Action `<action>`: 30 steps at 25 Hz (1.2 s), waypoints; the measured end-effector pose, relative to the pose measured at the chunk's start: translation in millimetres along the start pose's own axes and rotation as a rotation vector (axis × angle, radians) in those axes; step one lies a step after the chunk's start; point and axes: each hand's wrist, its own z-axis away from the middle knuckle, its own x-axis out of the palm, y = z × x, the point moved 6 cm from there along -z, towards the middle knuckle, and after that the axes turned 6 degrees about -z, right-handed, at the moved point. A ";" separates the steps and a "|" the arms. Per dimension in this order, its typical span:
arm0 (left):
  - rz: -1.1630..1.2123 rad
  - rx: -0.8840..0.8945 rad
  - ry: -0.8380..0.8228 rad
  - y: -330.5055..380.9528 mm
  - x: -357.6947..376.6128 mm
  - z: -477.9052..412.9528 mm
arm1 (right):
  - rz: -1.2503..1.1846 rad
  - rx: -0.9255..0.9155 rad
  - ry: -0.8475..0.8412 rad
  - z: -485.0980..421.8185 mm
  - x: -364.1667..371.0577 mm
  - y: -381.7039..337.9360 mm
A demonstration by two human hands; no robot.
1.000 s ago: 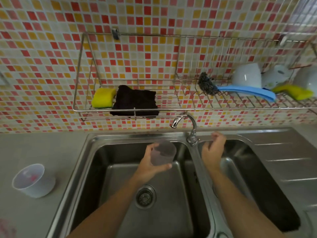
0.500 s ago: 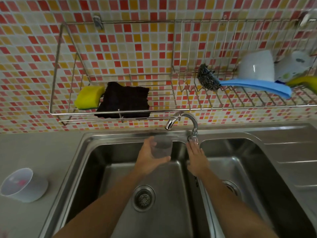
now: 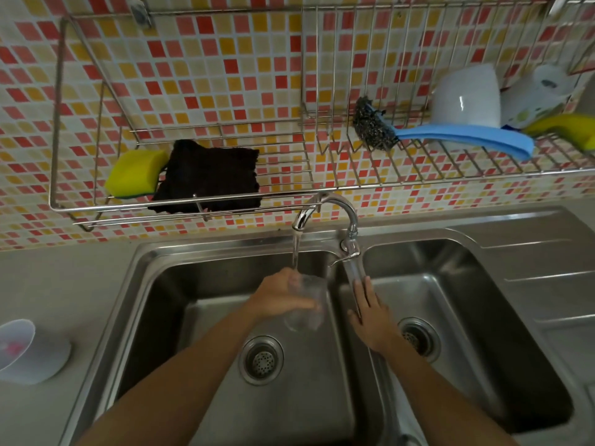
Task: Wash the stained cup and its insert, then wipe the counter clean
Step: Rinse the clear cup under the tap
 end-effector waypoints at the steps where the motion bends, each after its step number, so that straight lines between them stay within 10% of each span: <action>1: -0.097 -0.037 0.013 -9.8 -6.4 -0.2 | -0.025 0.005 0.010 2.0 3.6 -1.0; 6: -0.117 -0.002 0.301 4.7 -40.2 -3.3 | -0.094 0.051 0.087 1.5 7.0 -2.3; 21: 0.092 0.136 0.068 11.5 -38.9 -12.1 | -0.209 0.038 0.139 1.8 7.1 1.0; 25: 0.137 0.139 0.039 10.4 -33.4 -14.0 | -0.612 0.056 0.463 0.3 -26.2 8.7; 30: 0.082 0.144 -0.006 6.4 -30.1 -15.8 | -0.402 -0.115 0.372 -30.7 -65.8 -30.0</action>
